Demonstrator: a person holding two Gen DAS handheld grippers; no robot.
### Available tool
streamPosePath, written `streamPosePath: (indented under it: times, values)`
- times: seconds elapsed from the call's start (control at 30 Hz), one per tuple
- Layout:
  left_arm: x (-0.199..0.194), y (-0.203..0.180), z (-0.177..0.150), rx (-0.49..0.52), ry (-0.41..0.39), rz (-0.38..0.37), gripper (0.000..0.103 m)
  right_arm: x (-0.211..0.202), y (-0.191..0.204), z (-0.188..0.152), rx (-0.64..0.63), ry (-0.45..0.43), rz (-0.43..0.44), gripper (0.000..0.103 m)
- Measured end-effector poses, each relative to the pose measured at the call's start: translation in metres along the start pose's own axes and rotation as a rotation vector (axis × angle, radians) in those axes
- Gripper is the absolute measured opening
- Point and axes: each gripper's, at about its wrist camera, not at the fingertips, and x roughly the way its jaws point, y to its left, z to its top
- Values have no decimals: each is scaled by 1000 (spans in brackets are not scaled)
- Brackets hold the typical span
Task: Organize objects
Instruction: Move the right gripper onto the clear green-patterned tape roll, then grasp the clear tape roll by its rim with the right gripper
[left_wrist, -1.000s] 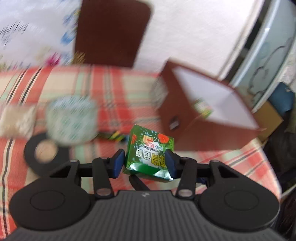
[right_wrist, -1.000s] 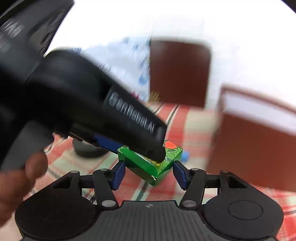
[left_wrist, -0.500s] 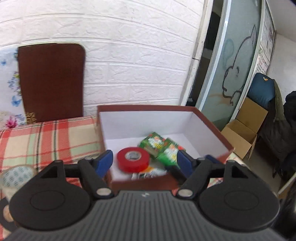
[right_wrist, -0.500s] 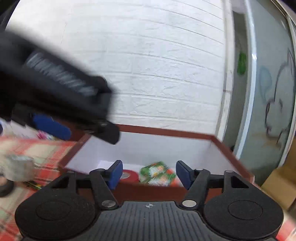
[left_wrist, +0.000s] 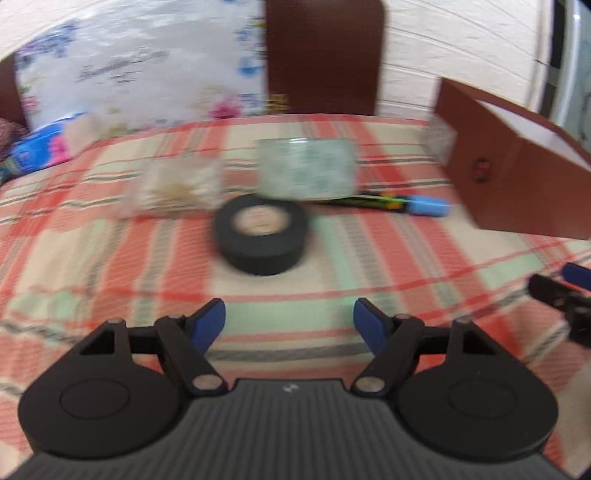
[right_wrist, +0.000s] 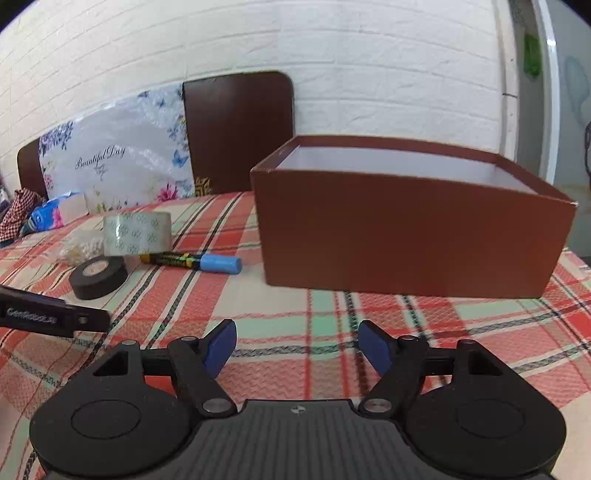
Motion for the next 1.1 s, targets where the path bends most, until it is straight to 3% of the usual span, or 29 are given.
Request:
streamPosePath:
  times: [0.1, 0.17, 0.27, 0.37, 0.5, 0.63, 0.73, 0.83, 0.93, 1.1]
  values:
    - [-1, 37, -5, -30, -49, 147, 87, 2, 8, -3, -18, 47, 46, 73]
    - [0, 66, -8, -102, -78, 201, 95, 10, 20, 0, -54, 73, 85, 73]
    - [-2, 98, -8, -265, -140, 140, 96, 21, 47, 7, -115, 84, 136, 73]
    - [2, 91, -6, -247, -147, 139, 97, 30, 72, 21, -134, 48, 186, 73]
    - [4, 94, -7, -260, -159, 97, 100, 50, 103, 56, -116, -44, 209, 91]
    - [0, 98, -15, -284, -172, 65, 103, 75, 137, 84, -187, -86, 197, 92]
    - [-1, 100, -16, -298, -179, 52, 103, 100, 149, 96, -210, -25, 199, 95]
    - [-1, 100, -17, -303, -181, 47, 103, 129, 145, 102, -104, 78, 243, 101]
    - [-1, 101, -17, -311, -186, 42, 103, 147, 145, 96, -45, 165, 297, 89]
    - [-1, 104, -16, -324, -190, 34, 103, 120, 138, 93, 8, 136, 312, 88]
